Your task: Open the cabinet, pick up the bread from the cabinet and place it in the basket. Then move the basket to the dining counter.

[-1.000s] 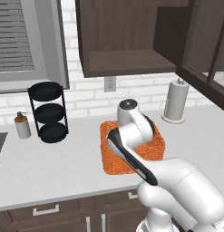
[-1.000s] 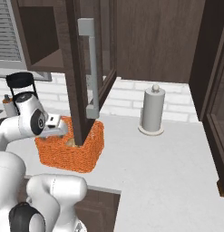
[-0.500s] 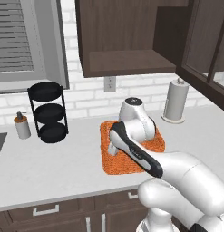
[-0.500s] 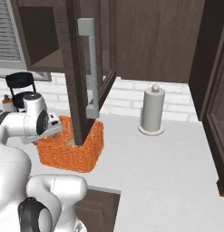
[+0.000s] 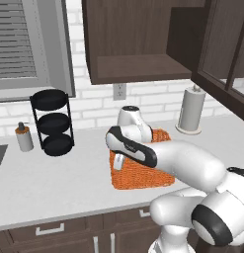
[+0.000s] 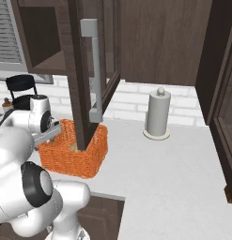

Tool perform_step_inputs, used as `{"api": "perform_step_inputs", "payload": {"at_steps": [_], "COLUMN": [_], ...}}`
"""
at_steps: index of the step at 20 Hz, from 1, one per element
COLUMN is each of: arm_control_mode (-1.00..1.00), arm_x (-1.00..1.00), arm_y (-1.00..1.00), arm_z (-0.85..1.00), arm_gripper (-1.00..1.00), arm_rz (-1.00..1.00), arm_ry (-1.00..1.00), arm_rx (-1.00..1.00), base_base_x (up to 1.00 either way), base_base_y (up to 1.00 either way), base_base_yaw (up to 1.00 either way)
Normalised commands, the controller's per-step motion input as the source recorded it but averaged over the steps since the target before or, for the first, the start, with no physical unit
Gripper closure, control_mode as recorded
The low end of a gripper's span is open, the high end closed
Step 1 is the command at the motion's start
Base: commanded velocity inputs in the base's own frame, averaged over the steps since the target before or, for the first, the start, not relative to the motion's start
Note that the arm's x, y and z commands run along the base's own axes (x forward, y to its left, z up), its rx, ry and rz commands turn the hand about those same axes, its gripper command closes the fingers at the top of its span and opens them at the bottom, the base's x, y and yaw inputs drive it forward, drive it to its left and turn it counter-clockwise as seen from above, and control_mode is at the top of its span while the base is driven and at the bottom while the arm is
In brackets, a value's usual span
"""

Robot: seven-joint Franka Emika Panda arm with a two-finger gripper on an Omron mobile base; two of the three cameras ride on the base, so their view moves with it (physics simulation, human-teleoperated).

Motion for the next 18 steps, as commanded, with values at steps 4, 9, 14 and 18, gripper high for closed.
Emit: {"api": "perform_step_inputs", "payload": {"at_steps": [4,9,14,18], "arm_control_mode": [-1.0,-1.0,-1.0,-1.0], "arm_x": [0.09,-0.38,-0.7,-0.14], "arm_y": [0.0,-0.16,-0.48,-0.47], "arm_z": [-0.35,-0.65,-0.47,-0.37], "arm_gripper": [-1.0,-1.0,-1.0,-1.0], "arm_rz": [0.15,0.08,0.01,0.0], "arm_ry": [0.0,0.0,0.0,0.0], "arm_rx": [-0.08,-0.09,-0.03,0.0], "base_base_x": [0.0,0.0,0.0,0.0], "base_base_y": [0.0,0.0,0.0,0.0], "base_base_yaw": [0.0,0.0,0.0,0.0]}}
